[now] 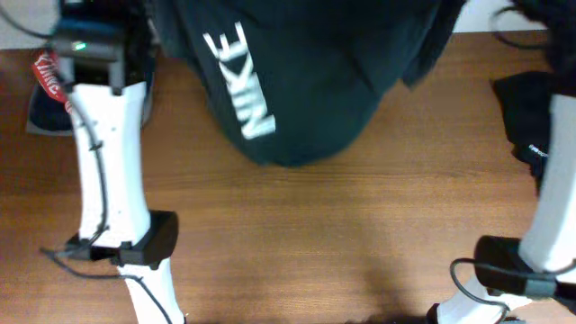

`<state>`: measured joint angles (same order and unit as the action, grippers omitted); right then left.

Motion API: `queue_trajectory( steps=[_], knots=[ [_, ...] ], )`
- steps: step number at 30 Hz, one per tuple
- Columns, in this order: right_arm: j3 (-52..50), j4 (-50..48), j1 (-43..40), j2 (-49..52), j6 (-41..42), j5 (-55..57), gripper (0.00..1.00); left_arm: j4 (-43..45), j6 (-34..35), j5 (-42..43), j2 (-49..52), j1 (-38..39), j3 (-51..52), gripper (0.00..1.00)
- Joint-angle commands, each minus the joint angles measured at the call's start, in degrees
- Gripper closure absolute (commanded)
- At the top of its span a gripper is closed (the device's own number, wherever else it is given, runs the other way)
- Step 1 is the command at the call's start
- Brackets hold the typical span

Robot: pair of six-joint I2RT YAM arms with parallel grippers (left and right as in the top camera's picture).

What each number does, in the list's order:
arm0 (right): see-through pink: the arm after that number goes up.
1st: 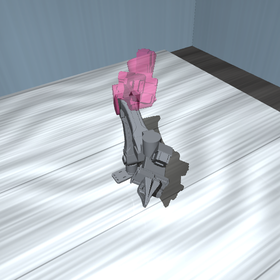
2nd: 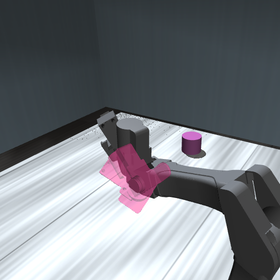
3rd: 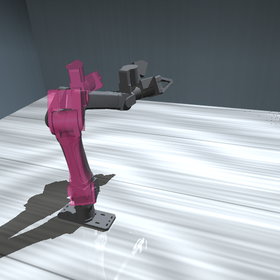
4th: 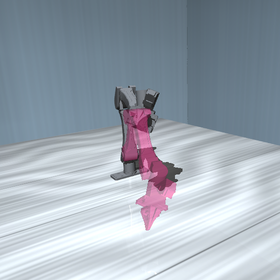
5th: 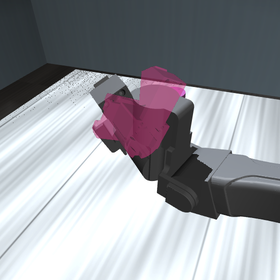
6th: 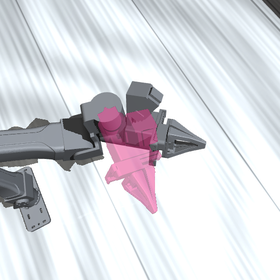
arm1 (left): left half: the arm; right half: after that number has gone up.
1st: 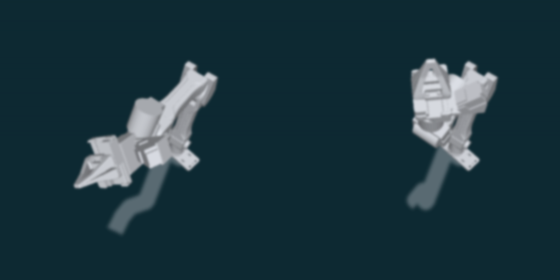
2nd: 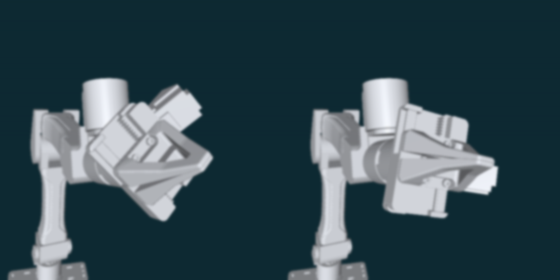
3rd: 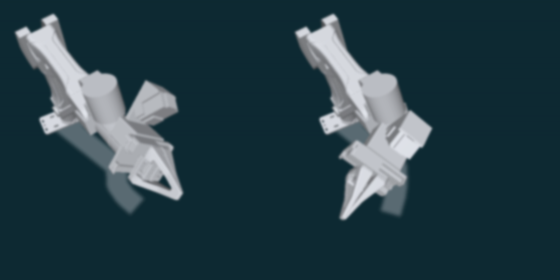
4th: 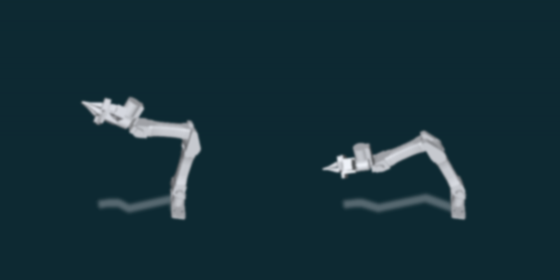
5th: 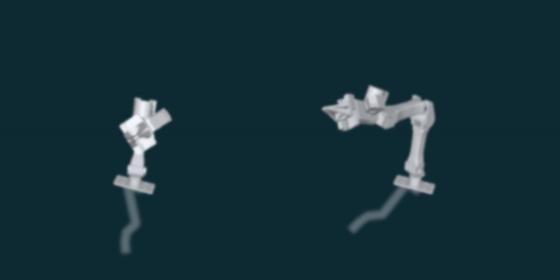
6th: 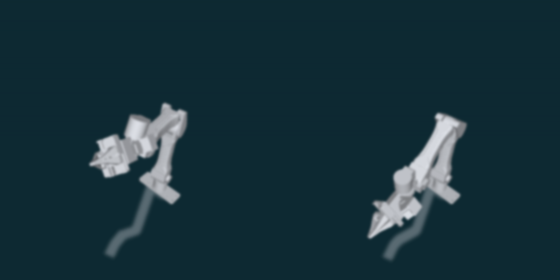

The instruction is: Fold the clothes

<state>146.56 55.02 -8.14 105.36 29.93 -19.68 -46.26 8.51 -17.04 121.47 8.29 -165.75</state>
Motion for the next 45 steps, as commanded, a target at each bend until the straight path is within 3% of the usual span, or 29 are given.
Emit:
queue_trajectory(
  steps=[1, 5, 11, 13, 15, 19, 23, 26, 28, 31, 35, 41, 43, 45],
  knots=[
    [4.2, 3.26, -3.87, -5.33, -1.77, -2.19, 0.96, -2.47, -2.4, 1.66, -8.39, -2.14, -2.75, 0.99],
    [4.0, 16.68, -6.19, -5.55, -8.5, -1.84, 0.96, -19.32, -1.64, 1.9, -9.84, -2.05, -2.69, 0.98],
    [1.77, 33.2, -6.12, -3.04, -8.98, 8.9, 0.95, -39.1, 6.36, 2.19, -5.99, -2.05, -0.52, 0.97],
    [1.01, 37.9, -6.12, -1.97, -10.73, 9.9, 0.84, -43.25, 7.65, 4.96, -4.02, -2.08, 1.07, 0.91],
    [0.39, 41.99, -6.12, -1.01, -11.96, 9.9, 0.84, -46.66, 8.55, 9.22, -2.16, -2.08, 2.78, 0.9],
    [-3.3, 42.29, -6.12, -0.72, -14.03, 9.88, 0.94, -50.45, 8.2, 18.97, 1.38, -1.95, 6.45, 0.96],
    [-5.79, 42.29, -6.12, -0.72, -14.05, 11.32, 0.83, -50.45, 8.17, 20.9, 1.86, -1.4, 10.86, 0.94],
    [-6.21, 42.29, -6.12, -0.72, -14.08, 11.61, 0.65, -50.45, 6.95, 21.42, 1.84, -0.57, 12.96, 0.57],
    [-6.21, 42.29, -6.12, -0.72, -14.08, 11.58, 0.57, -50.45, 5.22, 22.82, 1.86, 0.15, 13.97, 0.01],
    [-6.21, 42.29, -6.12, -0.72, -14.08, 11.56, 0.4, -50.45, 2.23, 26.01, 1.84, 1.46, 15.91, 0.01],
    [-6.27, 42.29, -6.12, -0.72, -14.1, 11.08, 0.32, -50.4, 2.1, 24.55, 1.86, 3.45, 18.97, 0.01],
    [-9.31, 42.29, -4.81, -0.72, -16.24, 9.22, 0.34, -49.48, 2.19, 17.88, 1.97, 4.31, 25.05, 0.01],
    [-12.13, 42.29, -3.82, -0.72, -16.48, 9.2, 0.46, -48.35, 2.27, 17.84, 1.97, 4.31, 27.78, 0.01],
    [-15.37, 42.29, -2.99, -0.72, -17.2, 9.2, 0.73, -45.83, 2.27, 17.86, 1.97, 4.31, 30.84, 0.01]
  ],
)
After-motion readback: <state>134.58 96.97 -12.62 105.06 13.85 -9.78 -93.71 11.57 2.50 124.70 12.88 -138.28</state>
